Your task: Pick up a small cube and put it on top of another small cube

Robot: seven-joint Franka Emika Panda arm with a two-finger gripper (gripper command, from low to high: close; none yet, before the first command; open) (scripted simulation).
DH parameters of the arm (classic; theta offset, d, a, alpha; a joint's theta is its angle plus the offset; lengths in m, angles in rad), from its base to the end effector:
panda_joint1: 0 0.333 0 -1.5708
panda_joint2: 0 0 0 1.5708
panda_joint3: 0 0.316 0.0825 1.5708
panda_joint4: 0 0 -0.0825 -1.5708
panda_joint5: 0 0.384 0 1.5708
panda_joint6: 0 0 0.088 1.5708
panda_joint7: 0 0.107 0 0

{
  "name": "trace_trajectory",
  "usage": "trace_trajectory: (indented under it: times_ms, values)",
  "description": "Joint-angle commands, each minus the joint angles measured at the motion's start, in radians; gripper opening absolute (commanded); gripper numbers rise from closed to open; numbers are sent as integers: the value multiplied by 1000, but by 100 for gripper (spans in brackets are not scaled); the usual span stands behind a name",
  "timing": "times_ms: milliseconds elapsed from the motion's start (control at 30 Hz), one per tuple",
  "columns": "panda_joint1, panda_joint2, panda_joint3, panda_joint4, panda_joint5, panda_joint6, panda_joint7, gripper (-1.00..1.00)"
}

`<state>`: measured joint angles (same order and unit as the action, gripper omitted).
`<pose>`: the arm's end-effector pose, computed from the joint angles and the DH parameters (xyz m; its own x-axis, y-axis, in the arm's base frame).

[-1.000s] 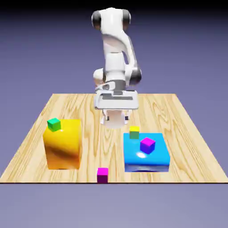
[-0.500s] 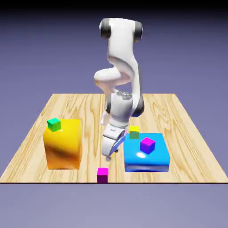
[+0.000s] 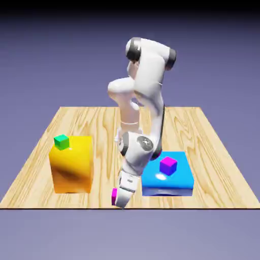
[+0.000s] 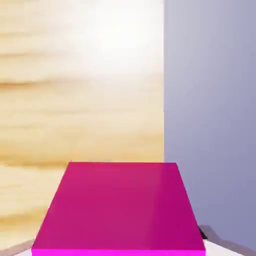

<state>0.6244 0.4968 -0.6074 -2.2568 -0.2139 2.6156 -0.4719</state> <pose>0.5326 0.0006 0.1747 0.7428 0.6144 -0.2660 0.6692 -0.6939 0.2657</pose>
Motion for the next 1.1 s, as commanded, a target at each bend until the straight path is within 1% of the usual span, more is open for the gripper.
trace_trajectory:
  times_ms: [0, 33, 333, 433, 700, 733, 800, 933, 967, 1000, 1033, 1067]
  values:
    - [27, -21, -17, -3, -10, -12, -5, -100]
    - [53, -23, -20, 1, -19, -10, -3, -100]
    - [133, -202, 208, 61, -122, -288, 388, -100]
    - [126, -275, 310, 55, -156, -384, 484, -100]
    - [-35, -529, 600, -144, -227, -490, 270, -100]
    - [-46, -550, 585, -144, -220, -476, 232, -100]
    - [-60, -575, 572, -150, -240, -448, 255, -100]
    - [-86, -456, 539, -205, -317, -274, 312, -100]
    - [-87, -454, 539, -206, -318, -273, 313, -100]
    - [-87, -454, 539, -206, -318, -273, 313, 100]
    - [-87, -454, 539, -206, -318, -273, 313, 100]
    - [-80, -484, 547, -192, -299, -316, 298, 100]
